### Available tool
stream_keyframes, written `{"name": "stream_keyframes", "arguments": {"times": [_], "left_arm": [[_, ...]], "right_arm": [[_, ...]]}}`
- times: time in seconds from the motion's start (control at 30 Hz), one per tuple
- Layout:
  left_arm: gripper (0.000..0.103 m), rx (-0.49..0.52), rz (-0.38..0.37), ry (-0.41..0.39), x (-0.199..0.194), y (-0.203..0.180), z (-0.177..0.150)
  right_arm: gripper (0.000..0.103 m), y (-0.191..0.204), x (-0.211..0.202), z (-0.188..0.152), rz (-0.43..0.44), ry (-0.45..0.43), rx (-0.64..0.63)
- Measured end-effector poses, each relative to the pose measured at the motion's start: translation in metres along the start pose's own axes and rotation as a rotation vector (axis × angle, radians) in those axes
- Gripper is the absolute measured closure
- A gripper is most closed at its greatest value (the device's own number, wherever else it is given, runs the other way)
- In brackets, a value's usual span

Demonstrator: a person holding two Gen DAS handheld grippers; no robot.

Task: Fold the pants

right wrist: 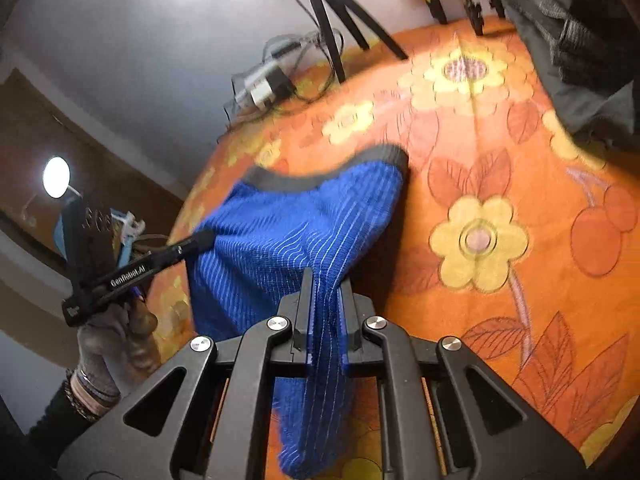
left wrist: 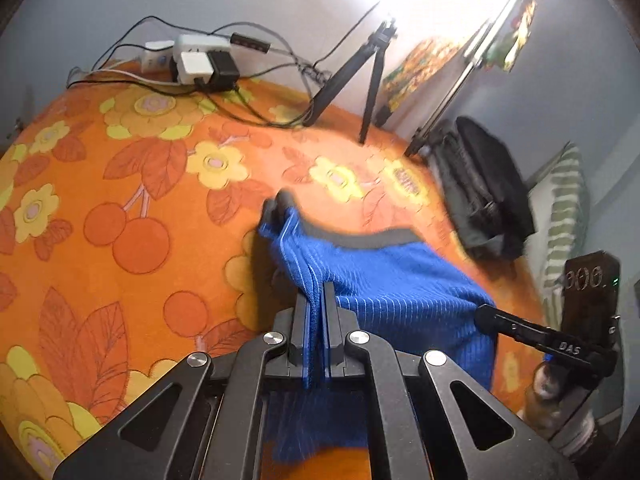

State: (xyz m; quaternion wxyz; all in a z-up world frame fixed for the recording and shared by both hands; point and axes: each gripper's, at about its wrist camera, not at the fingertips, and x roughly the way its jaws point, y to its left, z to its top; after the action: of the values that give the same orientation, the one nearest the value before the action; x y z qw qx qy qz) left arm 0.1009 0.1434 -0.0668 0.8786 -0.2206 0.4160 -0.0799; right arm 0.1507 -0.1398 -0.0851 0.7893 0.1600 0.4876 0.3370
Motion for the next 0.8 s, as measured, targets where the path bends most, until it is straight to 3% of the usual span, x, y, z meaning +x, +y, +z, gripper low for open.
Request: {"name": "stream_keyframes", "arguments": {"times": [0.27, 0.4, 0.8], "left_arm": [[0.100, -0.019, -0.089, -0.074, -0.034, -0.018, 0.011], [0.100, -0.022, -0.115, -0.064, -0.047, -0.026, 0.000], [0.100, -0.013, -0.193, 0.000, -0.091, -0.072, -0.078]], "right_arm": [[0.094, 0.015, -0.038, 0.015, 0.032, -0.121, -0.038], [0.094, 0.020, -0.055, 0.010, 0.037, -0.154, -0.063], [0.094, 0.018, -0.134, -0.066, 0.059, -0.166, -0.086]]}}
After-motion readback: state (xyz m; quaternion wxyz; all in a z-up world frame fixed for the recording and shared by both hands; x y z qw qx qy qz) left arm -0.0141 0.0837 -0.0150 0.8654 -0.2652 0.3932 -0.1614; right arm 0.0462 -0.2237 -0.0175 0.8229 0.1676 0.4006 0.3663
